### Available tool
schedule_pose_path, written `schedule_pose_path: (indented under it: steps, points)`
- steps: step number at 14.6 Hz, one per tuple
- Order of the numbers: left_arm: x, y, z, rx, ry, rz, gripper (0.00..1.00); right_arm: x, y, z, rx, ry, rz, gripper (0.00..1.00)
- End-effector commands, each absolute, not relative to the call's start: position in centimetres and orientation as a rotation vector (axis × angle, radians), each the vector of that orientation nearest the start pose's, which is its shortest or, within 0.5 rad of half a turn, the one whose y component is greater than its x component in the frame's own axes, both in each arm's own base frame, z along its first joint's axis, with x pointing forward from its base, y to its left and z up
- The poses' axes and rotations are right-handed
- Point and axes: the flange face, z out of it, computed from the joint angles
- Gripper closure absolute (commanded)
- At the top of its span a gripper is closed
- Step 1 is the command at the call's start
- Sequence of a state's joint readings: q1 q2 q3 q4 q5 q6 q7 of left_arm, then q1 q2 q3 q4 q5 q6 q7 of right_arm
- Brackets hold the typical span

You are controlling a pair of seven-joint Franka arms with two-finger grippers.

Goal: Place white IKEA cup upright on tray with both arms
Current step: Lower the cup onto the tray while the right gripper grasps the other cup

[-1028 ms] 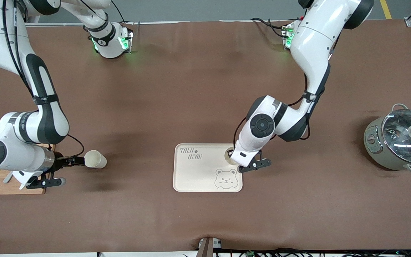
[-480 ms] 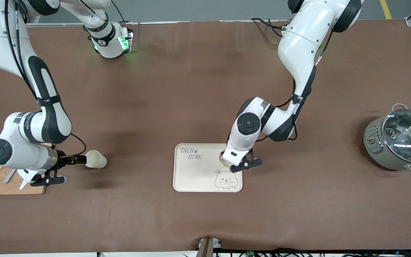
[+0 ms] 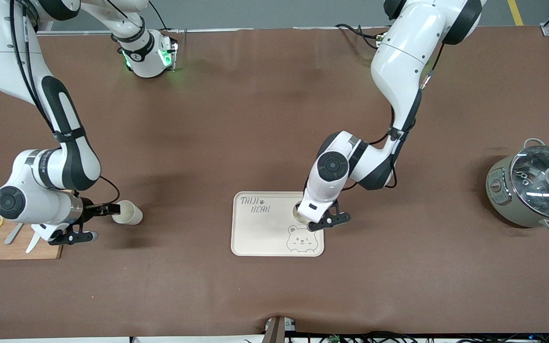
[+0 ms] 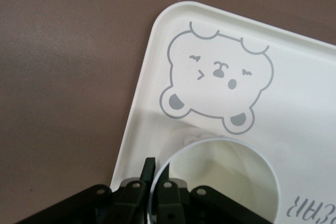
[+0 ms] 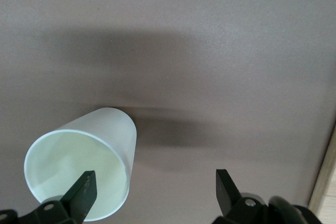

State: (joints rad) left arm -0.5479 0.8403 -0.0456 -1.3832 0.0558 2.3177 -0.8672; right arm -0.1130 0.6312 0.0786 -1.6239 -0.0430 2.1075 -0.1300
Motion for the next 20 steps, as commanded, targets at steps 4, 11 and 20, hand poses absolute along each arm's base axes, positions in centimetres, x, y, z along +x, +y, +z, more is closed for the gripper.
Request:
schedule_pose_path:
  steps: [4, 11, 20]
  points:
    - [62.5, -40.9, 21.3, -3.139, -0.397, -0.176, 0.00, 67.0, -2.7, 23.6, -3.107, -0.201, 0.221, 0.00]
    - [62.2, -40.3, 26.6, -3.096, -0.434, -0.106, 0.00, 66.9, -2.1, 21.9, -3.105, -0.210, 0.204, 0.00]
    - [66.0, -30.0, 40.2, -3.171, -0.443, -0.109, 0.00, 66.9, -2.0, 21.1, -3.102, -0.209, 0.191, 0.00]
